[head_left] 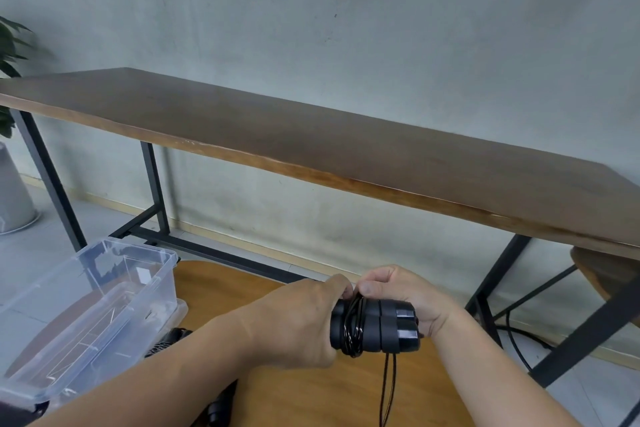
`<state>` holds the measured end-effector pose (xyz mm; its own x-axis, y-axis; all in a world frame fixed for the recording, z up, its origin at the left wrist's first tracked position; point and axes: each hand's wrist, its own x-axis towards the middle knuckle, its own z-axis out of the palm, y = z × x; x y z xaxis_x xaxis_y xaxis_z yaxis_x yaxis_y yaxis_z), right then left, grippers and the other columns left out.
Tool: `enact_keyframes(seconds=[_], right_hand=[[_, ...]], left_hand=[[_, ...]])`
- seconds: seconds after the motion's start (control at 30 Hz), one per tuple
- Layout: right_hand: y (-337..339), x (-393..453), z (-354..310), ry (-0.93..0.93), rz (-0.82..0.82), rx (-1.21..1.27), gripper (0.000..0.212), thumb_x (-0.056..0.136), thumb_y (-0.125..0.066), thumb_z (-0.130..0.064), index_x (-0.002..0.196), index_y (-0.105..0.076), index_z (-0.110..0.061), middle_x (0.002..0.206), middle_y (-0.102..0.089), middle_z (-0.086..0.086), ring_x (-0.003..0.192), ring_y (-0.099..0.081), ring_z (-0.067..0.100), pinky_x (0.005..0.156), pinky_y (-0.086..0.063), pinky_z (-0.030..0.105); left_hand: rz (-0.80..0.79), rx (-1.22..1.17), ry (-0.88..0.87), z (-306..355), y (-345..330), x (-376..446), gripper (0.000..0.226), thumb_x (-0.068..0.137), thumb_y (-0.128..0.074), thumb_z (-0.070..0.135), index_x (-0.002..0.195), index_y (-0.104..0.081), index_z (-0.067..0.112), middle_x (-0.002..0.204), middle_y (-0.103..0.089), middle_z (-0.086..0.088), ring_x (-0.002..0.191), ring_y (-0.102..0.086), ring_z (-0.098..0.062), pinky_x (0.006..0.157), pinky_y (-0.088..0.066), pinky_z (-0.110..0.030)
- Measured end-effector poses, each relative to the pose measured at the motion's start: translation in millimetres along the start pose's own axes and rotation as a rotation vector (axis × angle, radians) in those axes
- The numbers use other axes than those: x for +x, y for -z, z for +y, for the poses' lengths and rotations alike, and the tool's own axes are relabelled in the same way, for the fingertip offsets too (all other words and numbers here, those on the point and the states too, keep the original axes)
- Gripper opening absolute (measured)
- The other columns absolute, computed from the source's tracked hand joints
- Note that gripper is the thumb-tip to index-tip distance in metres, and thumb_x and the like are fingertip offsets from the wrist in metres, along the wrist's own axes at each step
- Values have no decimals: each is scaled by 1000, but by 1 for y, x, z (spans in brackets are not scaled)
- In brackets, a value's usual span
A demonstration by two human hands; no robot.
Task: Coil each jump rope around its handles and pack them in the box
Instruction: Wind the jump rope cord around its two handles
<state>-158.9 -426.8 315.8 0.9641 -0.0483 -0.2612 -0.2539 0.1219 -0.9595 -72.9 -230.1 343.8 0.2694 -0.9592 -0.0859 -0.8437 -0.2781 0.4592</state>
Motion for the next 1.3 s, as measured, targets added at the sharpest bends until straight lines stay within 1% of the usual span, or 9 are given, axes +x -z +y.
enact_keyframes(seconds=[0.1, 0.23, 0.33, 0.43, 0.57, 0.73, 0.87, 1.17, 1.3], right_hand=[[-12, -5, 4, -5, 51, 127, 40, 53, -96, -38, 75, -77, -10, 76, -71, 9, 65, -68, 19, 60, -56, 31], [-32, -4, 35, -24, 193, 629, 16, 72, -82, -16, 79, -74, -4, 74, -62, 10, 63, -56, 19, 63, -48, 33], [-50, -4, 56, -57, 273, 537, 11, 92, -59, -9, 82, -62, -6, 65, -50, 3, 51, -32, 8, 45, -23, 19], [-74, -9, 62, -81, 376, 491, 23, 104, -43, -16, 86, -55, -6, 61, -46, 4, 50, -22, 9, 43, -12, 20], [-93, -11, 58, -87, 528, 27, 34, 107, -38, -25, 89, -63, -9, 61, -45, 0, 47, -27, 10, 46, -19, 23], [-96, -17, 45, -130, 510, -748, 30, 105, -35, -34, 83, -51, -20, 71, -50, -4, 59, -44, 12, 54, -33, 26], [-109, -24, 29, -212, 412, -953, 34, 104, -37, -32, 73, -44, -20, 72, -50, -1, 61, -47, 16, 51, -33, 27], [-90, -28, -11, -53, 290, -1245, 37, 98, -45, -28, 63, -47, -17, 63, -49, 0, 62, -48, 21, 51, -32, 29], [-81, -25, -23, -1, 116, -1413, 25, 98, -50, -28, 88, -69, -15, 72, -53, -2, 69, -49, 19, 62, -39, 31]], left_hand=[[27, -6, -9, 1, 1, 0, 60, 82, -66, 22, 132, -33, 28, 95, -61, 6, 81, -60, -11, 72, -53, -28], [87, -65, 42, 0, -3, 4, 77, 80, -67, 24, 143, -23, 28, 94, -62, 7, 77, -61, -9, 71, -53, -24], [187, -75, 115, -4, -6, 11, 72, 78, -70, 33, 141, -35, 23, 114, -60, 6, 92, -58, -10, 84, -51, -23], [282, 75, 123, -10, -8, 18, 44, 80, -71, 32, 119, -54, 18, 130, -45, 7, 92, -60, -14, 79, -50, -23], [245, 229, 190, -19, -14, 26, 41, 81, -72, 27, 116, -56, 11, 149, -29, 3, 100, -63, -25, 80, -50, -31], [287, 374, 174, -19, -22, 36, 26, 87, -58, 15, 113, -53, 13, 118, -49, -3, 98, -57, -22, 80, -44, -27], [299, 520, 199, -20, -26, 42, 25, 91, -51, 16, 116, -50, 15, 117, -55, -5, 105, -55, -23, 87, -43, -30], [227, 649, 265, -24, -35, 40, 32, 94, -51, 26, 124, -45, 19, 117, -55, -5, 107, -55, -27, 77, -38, -34], [149, 657, 191, -20, -44, 36, 33, 94, -52, 28, 125, -45, 17, 119, -54, -7, 109, -54, -27, 80, -40, -35]])
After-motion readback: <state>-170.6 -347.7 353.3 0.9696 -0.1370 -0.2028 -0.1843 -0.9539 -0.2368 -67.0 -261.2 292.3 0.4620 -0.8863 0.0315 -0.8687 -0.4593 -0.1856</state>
